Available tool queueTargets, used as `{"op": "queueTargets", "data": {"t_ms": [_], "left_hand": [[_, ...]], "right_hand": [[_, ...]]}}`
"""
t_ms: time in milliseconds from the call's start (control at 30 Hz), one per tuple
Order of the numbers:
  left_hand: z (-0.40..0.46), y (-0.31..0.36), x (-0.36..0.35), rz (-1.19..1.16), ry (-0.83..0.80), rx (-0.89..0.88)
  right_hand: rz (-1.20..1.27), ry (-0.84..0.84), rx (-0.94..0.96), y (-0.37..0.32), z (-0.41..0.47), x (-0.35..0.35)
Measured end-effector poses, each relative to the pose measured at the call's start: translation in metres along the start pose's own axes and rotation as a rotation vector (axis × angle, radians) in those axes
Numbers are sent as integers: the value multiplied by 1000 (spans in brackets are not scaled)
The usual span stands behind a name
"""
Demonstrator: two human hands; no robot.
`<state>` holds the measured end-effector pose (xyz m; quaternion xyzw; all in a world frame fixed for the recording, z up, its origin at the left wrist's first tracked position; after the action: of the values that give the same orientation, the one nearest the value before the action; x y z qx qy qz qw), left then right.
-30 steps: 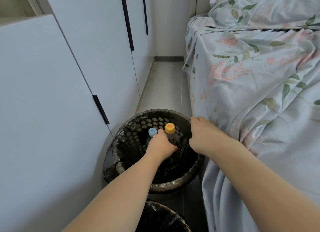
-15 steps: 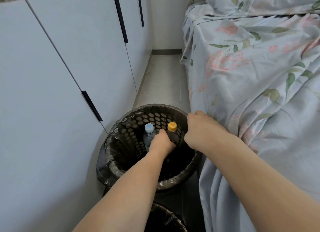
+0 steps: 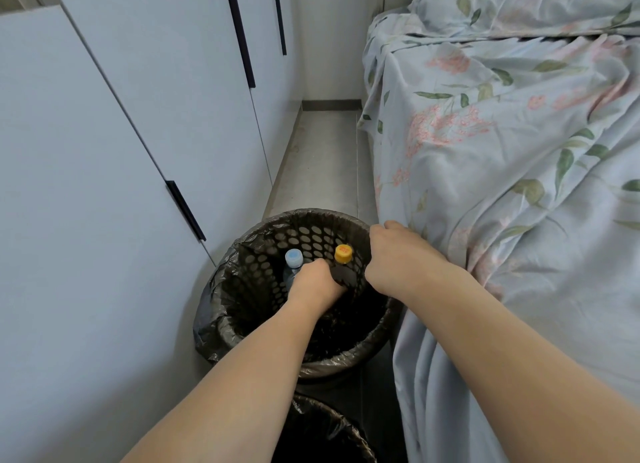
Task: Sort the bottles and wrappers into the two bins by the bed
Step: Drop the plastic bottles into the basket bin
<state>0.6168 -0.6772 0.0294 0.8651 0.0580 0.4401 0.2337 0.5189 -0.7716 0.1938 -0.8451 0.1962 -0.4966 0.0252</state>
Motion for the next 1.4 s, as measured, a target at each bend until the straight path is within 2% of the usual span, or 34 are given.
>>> {"op": "queueTargets", "data": {"t_ms": [167, 333, 533, 700, 833, 1067, 1233, 1400], "left_hand": [[-23, 0, 14, -52, 32, -21], [-68, 10, 38, 55, 123, -97], [-167, 14, 65, 273, 252, -202], [-249, 0, 83, 337, 361, -268], [-300, -24, 85, 282, 384, -289], [-383, -84, 43, 192, 241, -295], [-429, -150, 9, 158, 216, -320], [-465, -229, -11, 313, 120, -243]], "right_hand": [[-18, 0, 9, -1, 0, -3], [-65, 11, 45, -6, -1, -5], [-62, 78, 70, -12, -14, 0], [30, 143, 139, -47, -49, -25], [77, 125, 218, -83, -89, -61], [55, -31, 292, -122, -159, -118], [79, 32, 339, -151, -212, -172], [19, 128, 467, -208, -267, -220]]}}
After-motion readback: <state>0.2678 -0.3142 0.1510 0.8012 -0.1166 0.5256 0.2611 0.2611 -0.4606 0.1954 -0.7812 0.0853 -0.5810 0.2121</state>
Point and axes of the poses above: each hand's wrist, its own z-axis towards the middle knuckle, its own x-axis out of the back of the hand, y = z × x, the point moved 10 cm from there along z, towards the middle knuckle, and after that the axes turned 14 degrees about -y, right-handed, at the moved point
